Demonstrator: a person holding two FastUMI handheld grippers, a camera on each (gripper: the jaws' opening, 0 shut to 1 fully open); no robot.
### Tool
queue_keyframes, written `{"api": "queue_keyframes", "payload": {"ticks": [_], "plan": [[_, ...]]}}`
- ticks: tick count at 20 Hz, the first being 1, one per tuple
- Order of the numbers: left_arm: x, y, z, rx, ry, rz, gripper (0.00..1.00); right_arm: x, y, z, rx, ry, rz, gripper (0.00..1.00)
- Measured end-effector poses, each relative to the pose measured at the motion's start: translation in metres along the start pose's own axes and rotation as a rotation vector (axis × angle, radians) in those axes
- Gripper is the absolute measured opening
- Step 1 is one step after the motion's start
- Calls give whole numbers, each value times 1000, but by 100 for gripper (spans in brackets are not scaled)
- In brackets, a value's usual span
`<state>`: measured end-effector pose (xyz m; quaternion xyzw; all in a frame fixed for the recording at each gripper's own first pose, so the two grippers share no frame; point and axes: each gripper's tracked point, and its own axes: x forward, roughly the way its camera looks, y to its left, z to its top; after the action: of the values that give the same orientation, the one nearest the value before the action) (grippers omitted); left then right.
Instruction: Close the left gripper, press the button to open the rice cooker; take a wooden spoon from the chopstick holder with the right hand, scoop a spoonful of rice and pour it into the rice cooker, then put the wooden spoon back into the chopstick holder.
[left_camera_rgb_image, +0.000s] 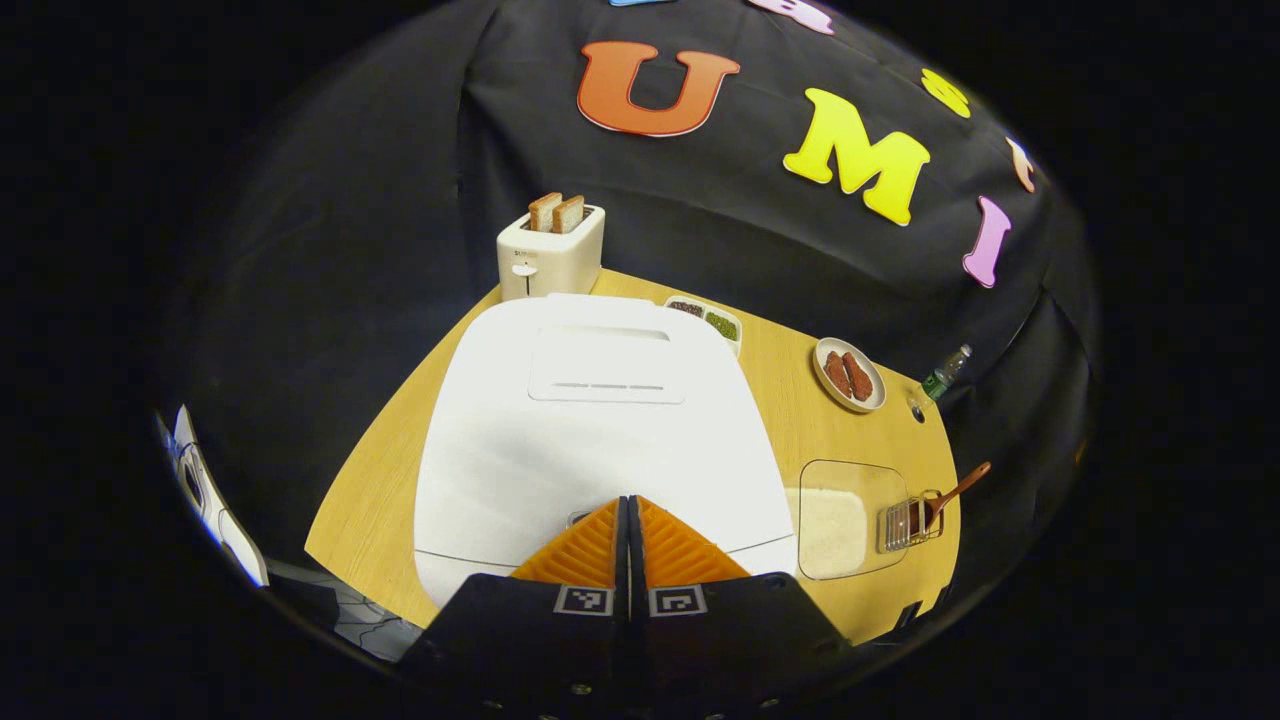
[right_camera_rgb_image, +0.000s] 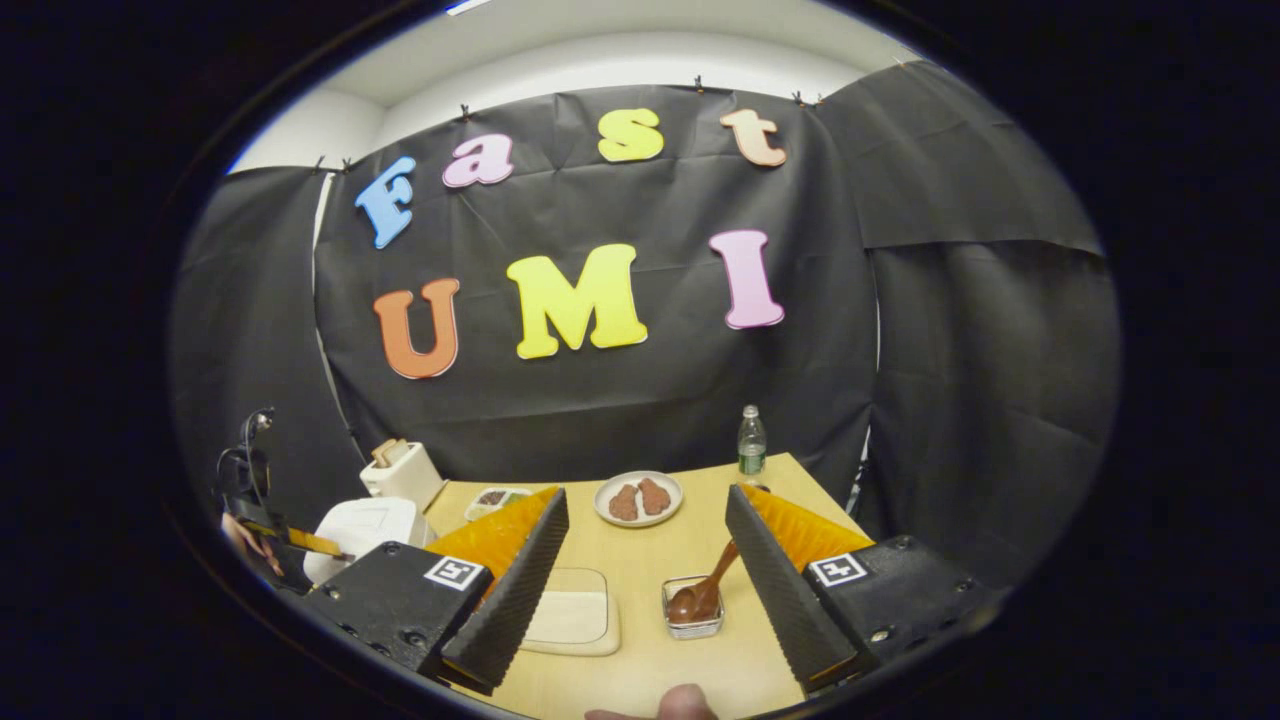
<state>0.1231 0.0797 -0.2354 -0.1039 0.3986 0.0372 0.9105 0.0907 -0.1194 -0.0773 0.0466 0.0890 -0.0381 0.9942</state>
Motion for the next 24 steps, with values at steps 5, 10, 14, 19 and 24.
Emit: {"api": "queue_keyframes", "payload": {"ticks": [5,10,14,19,24], "plan": [[5,4,-14,-42,46,-8,0,7,4,-4,3,14,1,99],[6,3,-11,-47,67,3,0,9,12,-13,18,42,18,100],[-2,3,5,-70,34,19,0,5,16,-2,10,30,34,99],[-26,-5,50,-44,-153,26,1,-6,7,21,-6,-31,16,99],[-51,-14,110,-26,-371,23,10,-19,-5,22,-15,-31,2,99]]}}
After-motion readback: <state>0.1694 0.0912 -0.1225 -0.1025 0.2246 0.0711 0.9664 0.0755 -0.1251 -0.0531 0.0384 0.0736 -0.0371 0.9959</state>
